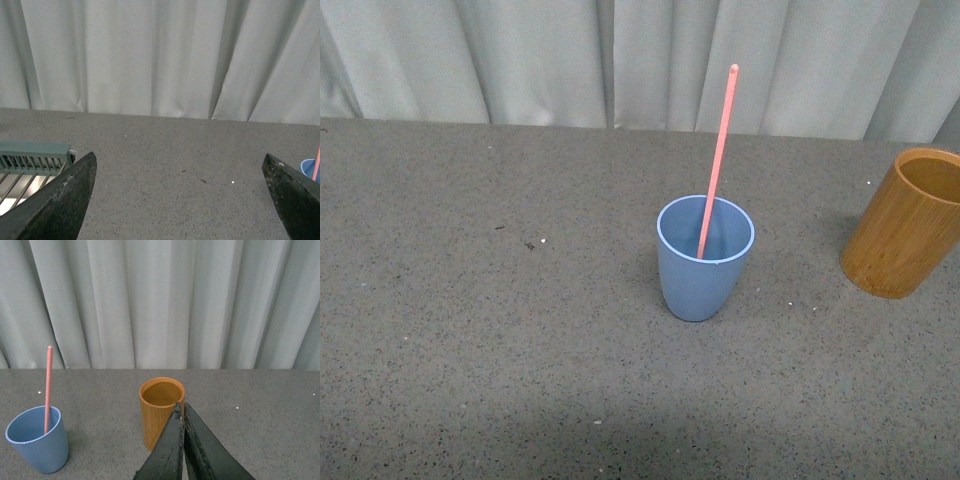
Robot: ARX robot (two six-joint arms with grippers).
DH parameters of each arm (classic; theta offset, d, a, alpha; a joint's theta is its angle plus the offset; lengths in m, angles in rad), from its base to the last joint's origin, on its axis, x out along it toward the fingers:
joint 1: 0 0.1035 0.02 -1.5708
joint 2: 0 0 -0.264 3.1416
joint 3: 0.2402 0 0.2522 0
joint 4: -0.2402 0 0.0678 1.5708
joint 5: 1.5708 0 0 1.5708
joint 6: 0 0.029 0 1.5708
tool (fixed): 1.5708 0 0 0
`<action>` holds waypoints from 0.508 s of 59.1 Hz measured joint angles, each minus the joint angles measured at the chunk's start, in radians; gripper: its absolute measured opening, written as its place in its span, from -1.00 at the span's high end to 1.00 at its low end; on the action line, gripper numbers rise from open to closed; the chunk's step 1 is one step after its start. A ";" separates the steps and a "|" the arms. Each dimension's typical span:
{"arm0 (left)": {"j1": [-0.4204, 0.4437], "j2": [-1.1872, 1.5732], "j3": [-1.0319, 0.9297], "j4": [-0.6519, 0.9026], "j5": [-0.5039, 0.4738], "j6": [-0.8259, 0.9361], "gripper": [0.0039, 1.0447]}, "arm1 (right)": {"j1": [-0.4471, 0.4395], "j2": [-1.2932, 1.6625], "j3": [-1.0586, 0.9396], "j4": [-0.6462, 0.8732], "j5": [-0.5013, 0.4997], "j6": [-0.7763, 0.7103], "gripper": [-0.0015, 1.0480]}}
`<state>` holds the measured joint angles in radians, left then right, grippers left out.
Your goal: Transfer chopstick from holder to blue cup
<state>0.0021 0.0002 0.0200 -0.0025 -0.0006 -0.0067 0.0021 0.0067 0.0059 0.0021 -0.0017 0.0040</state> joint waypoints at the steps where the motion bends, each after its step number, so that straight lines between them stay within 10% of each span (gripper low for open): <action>1: 0.000 0.000 0.000 0.000 0.000 0.000 -0.88 | 0.000 0.000 0.000 0.000 0.000 0.000 0.98; 11: 0.000 0.000 0.000 0.000 0.000 0.000 -0.88 | 0.018 0.006 0.000 0.005 0.057 0.029 0.94; 18: 0.000 0.000 0.000 0.000 -0.001 0.000 -0.88 | 0.163 0.053 0.003 0.018 0.457 0.292 0.54; 30: 0.000 0.000 0.000 0.000 0.001 0.000 -0.88 | 0.182 0.057 0.003 0.018 0.547 0.460 -0.14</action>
<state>0.0017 0.0002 0.0200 -0.0025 0.0002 -0.0067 0.1837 0.0635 0.0090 0.0204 0.5449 0.4644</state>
